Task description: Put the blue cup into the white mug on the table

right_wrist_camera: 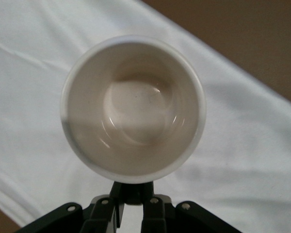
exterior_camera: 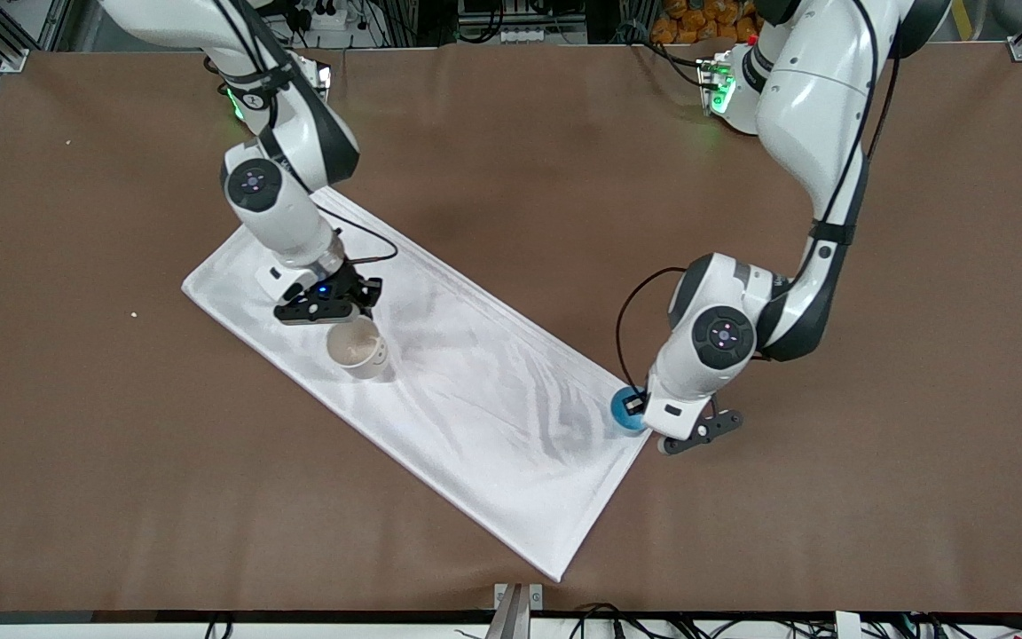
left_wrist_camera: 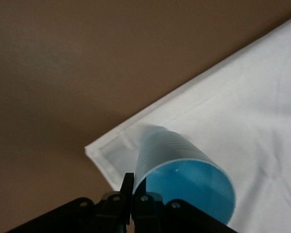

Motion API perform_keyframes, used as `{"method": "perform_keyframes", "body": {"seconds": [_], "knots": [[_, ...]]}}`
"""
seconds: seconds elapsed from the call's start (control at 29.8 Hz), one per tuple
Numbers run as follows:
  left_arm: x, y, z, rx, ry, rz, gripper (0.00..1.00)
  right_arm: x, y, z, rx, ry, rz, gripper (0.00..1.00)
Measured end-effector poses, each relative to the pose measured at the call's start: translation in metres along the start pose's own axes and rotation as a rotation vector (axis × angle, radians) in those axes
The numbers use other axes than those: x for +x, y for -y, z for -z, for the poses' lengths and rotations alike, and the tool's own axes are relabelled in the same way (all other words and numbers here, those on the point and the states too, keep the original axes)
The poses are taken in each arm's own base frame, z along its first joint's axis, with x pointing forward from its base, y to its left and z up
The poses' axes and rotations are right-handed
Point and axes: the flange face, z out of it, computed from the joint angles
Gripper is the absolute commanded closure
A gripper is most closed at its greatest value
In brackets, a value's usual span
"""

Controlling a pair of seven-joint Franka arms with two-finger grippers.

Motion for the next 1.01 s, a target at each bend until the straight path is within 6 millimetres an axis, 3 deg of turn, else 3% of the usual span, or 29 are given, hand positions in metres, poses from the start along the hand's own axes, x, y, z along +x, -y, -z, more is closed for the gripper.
{"method": "perform_keyframes", "body": {"seconds": [0.24,0.4,0.74,1.01], "knots": [[-0.004,0.01,0.001,0.05,0.063,-0.025,1.0,-0.013,0.081,0.043,0.009,0.003,-0.06,1.0],[-0.014,0.008,0.009,0.075,0.096,-0.037,1.0,-0.038,0.129,0.055,0.002,-0.026,-0.078,1.0],[-0.019,0.006,0.022,0.08,0.103,-0.044,1.0,-0.094,0.218,0.014,-0.076,-0.074,-0.117,1.0],[-0.02,0.006,0.025,0.081,0.105,-0.045,1.0,-0.121,0.264,-0.022,-0.106,-0.085,-0.146,1.0]]}}
